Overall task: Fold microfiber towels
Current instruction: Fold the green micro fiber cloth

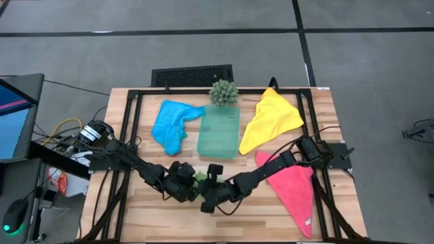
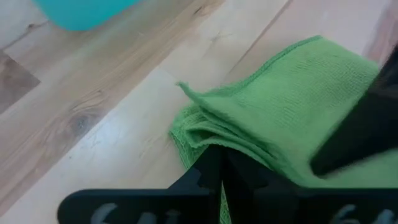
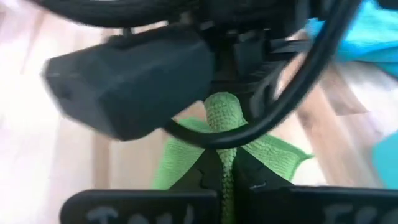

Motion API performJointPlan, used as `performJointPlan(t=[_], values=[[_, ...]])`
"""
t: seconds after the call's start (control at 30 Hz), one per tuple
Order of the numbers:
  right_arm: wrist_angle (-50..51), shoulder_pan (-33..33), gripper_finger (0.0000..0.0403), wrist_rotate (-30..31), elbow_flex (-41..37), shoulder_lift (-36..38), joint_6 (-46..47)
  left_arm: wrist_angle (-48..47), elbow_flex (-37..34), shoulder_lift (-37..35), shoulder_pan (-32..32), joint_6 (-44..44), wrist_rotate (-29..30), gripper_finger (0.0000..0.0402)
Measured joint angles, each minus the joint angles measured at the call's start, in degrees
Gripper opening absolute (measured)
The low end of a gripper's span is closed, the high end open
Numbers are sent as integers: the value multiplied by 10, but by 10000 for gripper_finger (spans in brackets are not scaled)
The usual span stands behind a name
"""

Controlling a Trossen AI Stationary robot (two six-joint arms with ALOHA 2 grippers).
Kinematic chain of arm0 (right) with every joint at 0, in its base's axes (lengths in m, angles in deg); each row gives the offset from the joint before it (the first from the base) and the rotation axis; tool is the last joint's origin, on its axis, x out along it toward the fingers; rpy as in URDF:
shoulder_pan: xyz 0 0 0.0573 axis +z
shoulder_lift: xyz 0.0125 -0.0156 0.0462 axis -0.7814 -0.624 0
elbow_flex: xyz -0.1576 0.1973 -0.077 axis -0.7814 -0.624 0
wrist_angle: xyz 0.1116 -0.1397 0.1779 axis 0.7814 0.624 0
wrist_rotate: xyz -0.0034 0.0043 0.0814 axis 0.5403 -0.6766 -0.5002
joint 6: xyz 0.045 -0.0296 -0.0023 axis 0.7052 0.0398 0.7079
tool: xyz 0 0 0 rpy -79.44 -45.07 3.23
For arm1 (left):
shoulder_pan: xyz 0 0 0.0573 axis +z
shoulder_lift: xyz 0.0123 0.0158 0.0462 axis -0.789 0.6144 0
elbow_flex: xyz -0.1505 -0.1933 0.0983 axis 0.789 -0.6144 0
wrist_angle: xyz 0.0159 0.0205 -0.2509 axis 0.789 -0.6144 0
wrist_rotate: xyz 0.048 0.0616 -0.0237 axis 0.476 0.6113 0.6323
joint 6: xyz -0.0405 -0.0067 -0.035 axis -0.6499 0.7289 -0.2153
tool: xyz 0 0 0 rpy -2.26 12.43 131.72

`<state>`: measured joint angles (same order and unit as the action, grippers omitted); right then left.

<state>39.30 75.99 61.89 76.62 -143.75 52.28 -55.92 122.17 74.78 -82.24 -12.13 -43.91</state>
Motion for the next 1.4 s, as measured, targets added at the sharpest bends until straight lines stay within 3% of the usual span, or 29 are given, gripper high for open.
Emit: performJointPlan(t=[0.53,0.77,1.03,1.23,1.4], values=[[-6,-17,71,-74,0,0,-2,-31,1,-25,0,19,-27,0],[-10,-18,132,-118,0,-1,-2,-101,1,-91,-1,19,-7,0],[3,-18,209,-117,-1,15,7,-86,1,-140,-12,19,9,0],[76,3,218,-64,1,85,24,-12,1,-127,-45,20,13,0],[136,57,190,58,-21,99,75,48,1,-86,-55,38,19,0]])
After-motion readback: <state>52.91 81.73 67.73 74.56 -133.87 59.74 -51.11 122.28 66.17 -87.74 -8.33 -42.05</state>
